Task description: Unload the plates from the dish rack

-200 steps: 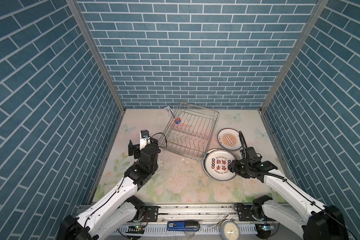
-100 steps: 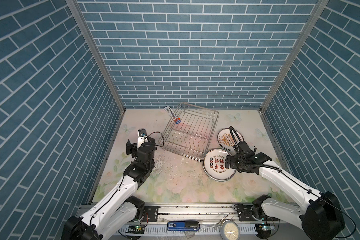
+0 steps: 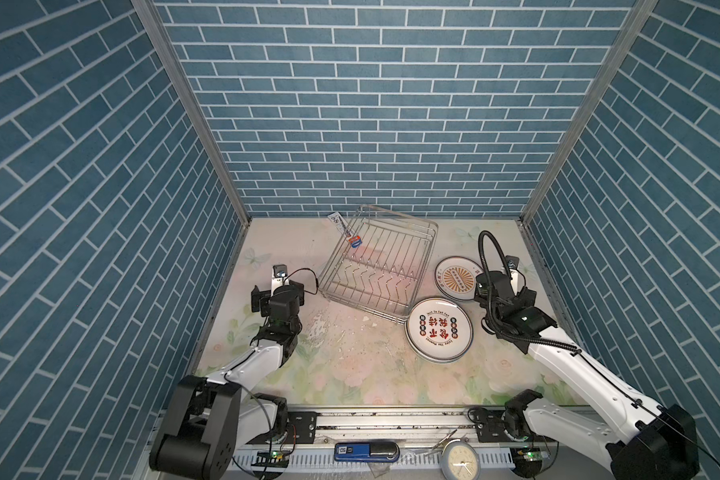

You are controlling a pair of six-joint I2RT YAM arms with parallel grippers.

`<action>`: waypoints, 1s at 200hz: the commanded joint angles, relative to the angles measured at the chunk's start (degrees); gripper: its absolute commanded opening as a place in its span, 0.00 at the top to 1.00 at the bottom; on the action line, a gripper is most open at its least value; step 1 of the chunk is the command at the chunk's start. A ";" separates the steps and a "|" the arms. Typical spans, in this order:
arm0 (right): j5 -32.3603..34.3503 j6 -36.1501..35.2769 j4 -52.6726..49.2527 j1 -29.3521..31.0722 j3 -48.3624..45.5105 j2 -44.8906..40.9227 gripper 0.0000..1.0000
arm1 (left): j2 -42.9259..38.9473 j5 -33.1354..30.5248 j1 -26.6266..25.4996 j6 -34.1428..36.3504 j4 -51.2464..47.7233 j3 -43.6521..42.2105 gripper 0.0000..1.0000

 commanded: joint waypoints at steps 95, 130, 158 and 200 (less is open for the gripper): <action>-16.84 -24.05 81.25 -17.42 -34.15 12.44 0.01 | 14.88 8.76 1.58 0.96 27.27 -4.29 0.01; -19.84 -27.87 99.03 -19.23 -33.57 29.60 0.01 | 15.18 9.33 1.58 1.18 28.55 -4.77 0.01; -23.61 -28.17 95.51 -20.13 -32.42 29.09 0.01 | 19.27 9.07 1.51 2.22 30.61 -3.39 0.01; -34.78 -28.91 98.92 -22.06 -34.45 30.82 0.01 | 17.82 9.54 1.67 1.14 27.04 -3.02 0.01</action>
